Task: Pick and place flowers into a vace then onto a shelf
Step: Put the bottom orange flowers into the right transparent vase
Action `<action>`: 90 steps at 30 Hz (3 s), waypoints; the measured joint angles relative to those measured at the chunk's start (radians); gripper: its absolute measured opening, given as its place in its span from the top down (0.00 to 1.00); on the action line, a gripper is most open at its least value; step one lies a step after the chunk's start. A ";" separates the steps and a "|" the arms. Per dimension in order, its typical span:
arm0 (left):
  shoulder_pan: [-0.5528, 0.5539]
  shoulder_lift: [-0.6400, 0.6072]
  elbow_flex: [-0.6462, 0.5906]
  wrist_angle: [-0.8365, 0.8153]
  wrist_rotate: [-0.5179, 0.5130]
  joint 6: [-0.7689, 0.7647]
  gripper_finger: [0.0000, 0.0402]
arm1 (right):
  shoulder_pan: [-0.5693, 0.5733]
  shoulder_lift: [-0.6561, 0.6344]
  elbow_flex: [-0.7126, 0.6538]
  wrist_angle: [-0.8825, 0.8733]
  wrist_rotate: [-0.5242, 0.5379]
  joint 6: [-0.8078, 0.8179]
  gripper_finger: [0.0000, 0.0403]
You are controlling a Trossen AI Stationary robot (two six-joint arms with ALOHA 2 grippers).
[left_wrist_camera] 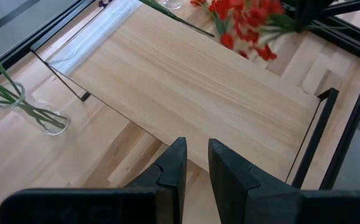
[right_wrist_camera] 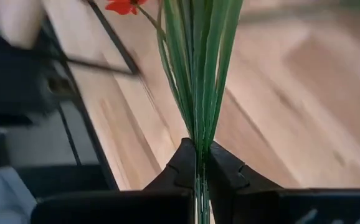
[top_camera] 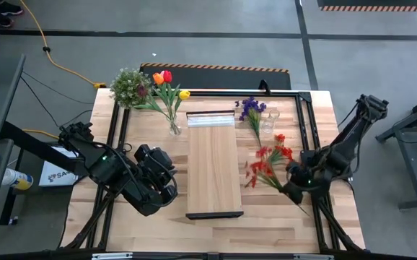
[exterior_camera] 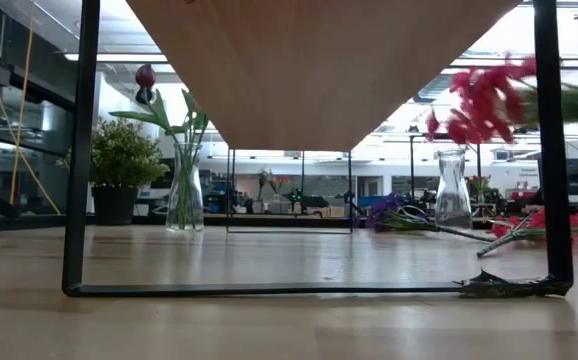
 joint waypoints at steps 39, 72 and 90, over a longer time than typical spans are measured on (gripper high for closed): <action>0.000 0.000 0.000 0.000 -0.060 -0.099 0.75 | -0.244 -0.592 0.002 1.007 0.819 -1.699 0.98; 0.000 0.000 0.000 0.000 -0.205 -0.124 0.75 | -0.244 -0.376 0.431 1.371 0.772 -2.715 0.98; 0.000 0.000 0.000 0.000 -0.247 -0.121 0.75 | -0.296 -0.319 0.339 1.343 0.808 -2.626 0.98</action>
